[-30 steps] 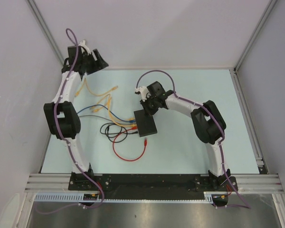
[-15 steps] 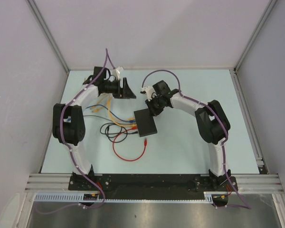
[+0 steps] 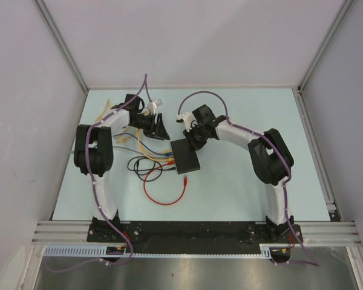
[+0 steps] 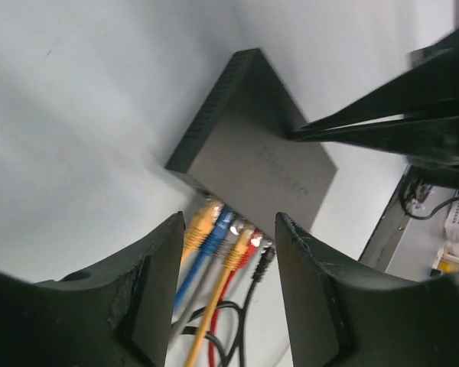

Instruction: Pull the plug from the switch port

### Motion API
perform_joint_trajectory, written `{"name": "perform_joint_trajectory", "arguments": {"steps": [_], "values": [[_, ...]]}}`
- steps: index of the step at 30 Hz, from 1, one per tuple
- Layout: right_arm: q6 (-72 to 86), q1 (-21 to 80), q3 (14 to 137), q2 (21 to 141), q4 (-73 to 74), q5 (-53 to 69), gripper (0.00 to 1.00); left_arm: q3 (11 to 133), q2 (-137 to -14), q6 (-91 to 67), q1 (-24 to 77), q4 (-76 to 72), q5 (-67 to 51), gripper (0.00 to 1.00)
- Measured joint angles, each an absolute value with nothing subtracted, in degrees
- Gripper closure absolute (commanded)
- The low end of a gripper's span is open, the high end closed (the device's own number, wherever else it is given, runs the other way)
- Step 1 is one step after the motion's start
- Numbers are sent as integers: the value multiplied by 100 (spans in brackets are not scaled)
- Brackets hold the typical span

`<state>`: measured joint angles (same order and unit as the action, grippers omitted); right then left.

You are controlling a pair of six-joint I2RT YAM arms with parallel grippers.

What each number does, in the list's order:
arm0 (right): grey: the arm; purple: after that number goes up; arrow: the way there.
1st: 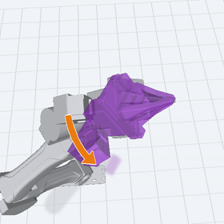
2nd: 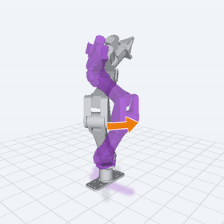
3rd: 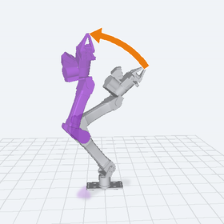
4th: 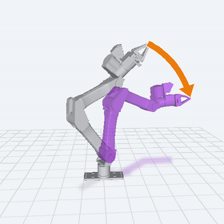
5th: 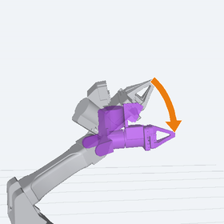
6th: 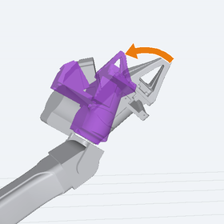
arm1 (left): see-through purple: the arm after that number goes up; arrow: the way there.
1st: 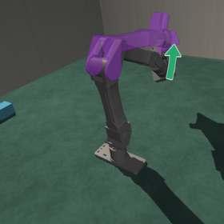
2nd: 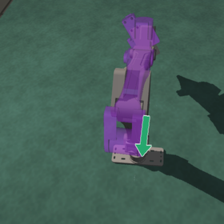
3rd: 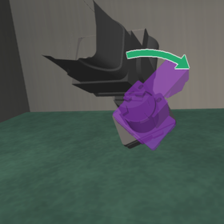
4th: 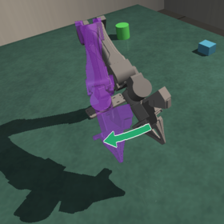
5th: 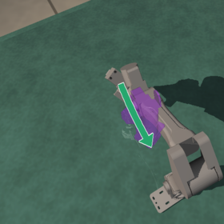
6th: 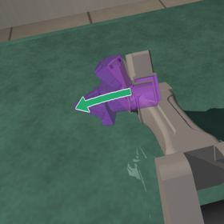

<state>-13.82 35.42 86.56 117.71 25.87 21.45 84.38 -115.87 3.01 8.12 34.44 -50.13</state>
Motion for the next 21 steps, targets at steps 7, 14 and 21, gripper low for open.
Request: {"name": "perform_joint_trajectory", "arguments": {"steps": [7,14,21], "values": [[-1387,3557,8611,11738,2585,2137,100,8617,-12215,642,825,3747,-4869,44],[-1402,3627,8608,11732,2589,2099,100,9214,-12628,941,886,4058,-4838,48],[-1406,3642,8608,11732,2589,2084,100,9496,-12921,1295,888,4598,-5039,50]]}}
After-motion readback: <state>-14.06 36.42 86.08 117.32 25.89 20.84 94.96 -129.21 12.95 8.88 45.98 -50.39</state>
